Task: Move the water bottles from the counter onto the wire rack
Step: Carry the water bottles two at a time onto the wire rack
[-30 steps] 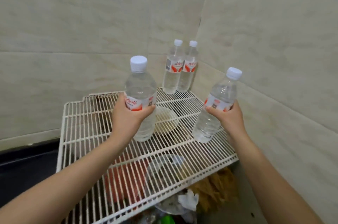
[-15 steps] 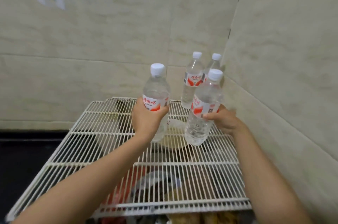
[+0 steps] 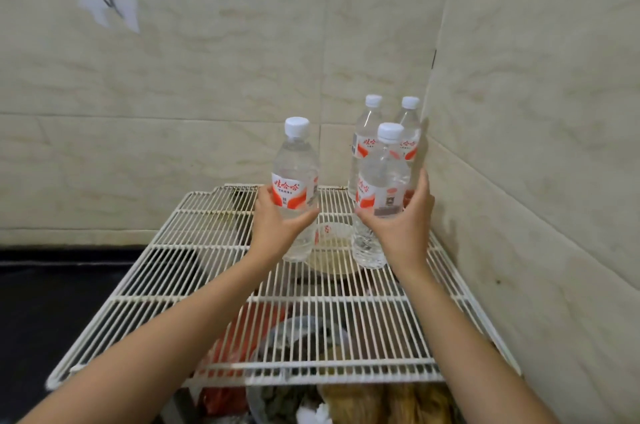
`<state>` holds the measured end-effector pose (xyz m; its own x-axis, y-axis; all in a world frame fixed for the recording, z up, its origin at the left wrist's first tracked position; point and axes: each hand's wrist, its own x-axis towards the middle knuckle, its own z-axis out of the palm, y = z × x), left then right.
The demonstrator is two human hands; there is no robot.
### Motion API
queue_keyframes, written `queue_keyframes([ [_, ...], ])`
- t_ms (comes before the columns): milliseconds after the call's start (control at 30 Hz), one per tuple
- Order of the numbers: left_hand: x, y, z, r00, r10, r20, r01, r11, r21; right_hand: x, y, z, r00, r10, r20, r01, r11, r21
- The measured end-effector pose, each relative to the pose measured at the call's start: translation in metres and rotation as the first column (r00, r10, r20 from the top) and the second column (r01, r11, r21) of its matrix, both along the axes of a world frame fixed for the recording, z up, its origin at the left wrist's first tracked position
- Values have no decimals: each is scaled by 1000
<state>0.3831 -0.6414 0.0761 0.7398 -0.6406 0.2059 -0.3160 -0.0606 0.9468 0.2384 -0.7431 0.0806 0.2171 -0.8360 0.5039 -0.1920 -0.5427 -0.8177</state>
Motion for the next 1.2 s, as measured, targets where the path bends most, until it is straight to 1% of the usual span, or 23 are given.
queue_keyframes([
  [33, 6, 4, 1, 998, -55, 2, 55, 998, 4, 5, 5, -3, 993, -71, -90, 68, 997, -29],
  [67, 11, 7, 1, 995, -105, -6, 105, 994, 12, 9, 9, -4, 982, -120, -143, 113, 992, -52],
  [100, 16, 10, 2, 989, -149, -18, 149, 989, 19, 10, 9, -4, 980, -132, -146, 126, 991, -52],
  [133, 20, 13, 3, 981, -190, -26, 191, 981, 32, 10, 8, -2, 990, -97, -106, 95, 995, -26],
  [200, 26, 15, 2, 962, -273, -11, 273, 959, 80, 1, 3, 2, 997, 75, 0, -75, 994, 79],
  [267, 28, 16, 1, 944, -328, 21, 324, 938, 122, -12, -4, 5, 972, 225, 70, -235, 952, 196],
  [333, 29, 14, 1, 939, -341, 50, 332, 934, 133, -18, -6, 4, 969, 237, 67, -246, 939, 241],
  [400, 32, 10, 0, 938, -338, 79, 324, 934, 147, -11, 2, 2, 980, 193, 52, -200, 946, 254],
  [467, 34, 5, -3, 941, -322, 102, 305, 940, 153, 4, 10, -6, 998, 39, -41, -31, 980, 195],
  [533, 30, 1, -7, 960, -258, 108, 244, 961, 128, 14, 16, -11, 971, -131, -200, 149, 986, 79],
  [567, 27, 0, -8, 971, -213, 109, 201, 973, 111, 17, 15, -13, 956, -182, -232, 199, 979, 52],
  [600, 24, -3, -10, 979, -174, 109, 164, 982, 93, 19, 13, -14, 954, -200, -225, 221, 973, 71],
  [667, 19, -9, -11, 984, -146, 102, 142, 989, 50, 19, 6, -14, 967, -196, -161, 218, 967, 135],
  [767, 13, -32, -5, 980, -161, 120, 160, 987, 19, 17, -10, -12, 978, -187, -88, 201, 960, 194],
  [867, 4, -73, 5, 976, -161, 150, 155, 986, 55, 12, -34, 1, 972, -234, -5, 231, 953, 197],
  [933, -2, -102, 6, 975, -165, 148, 152, 984, 96, 7, -52, 13, 970, -236, 50, 221, 954, 204],
  [1000, -9, -128, 3, 977, -159, 139, 142, 983, 119, 4, -70, 18, 981, -178, 75, 159, 965, 206],
  [1100, -16, -159, -2, 987, -105, 118, 90, 988, 123, 7, -88, 16, 993, -111, 40, 103, 981, 165],
  [1200, -18, -175, -5, 991, -25, 129, 8, 991, 133, 13, -96, 14, 994, -57, 98, 41, 987, 156],
])
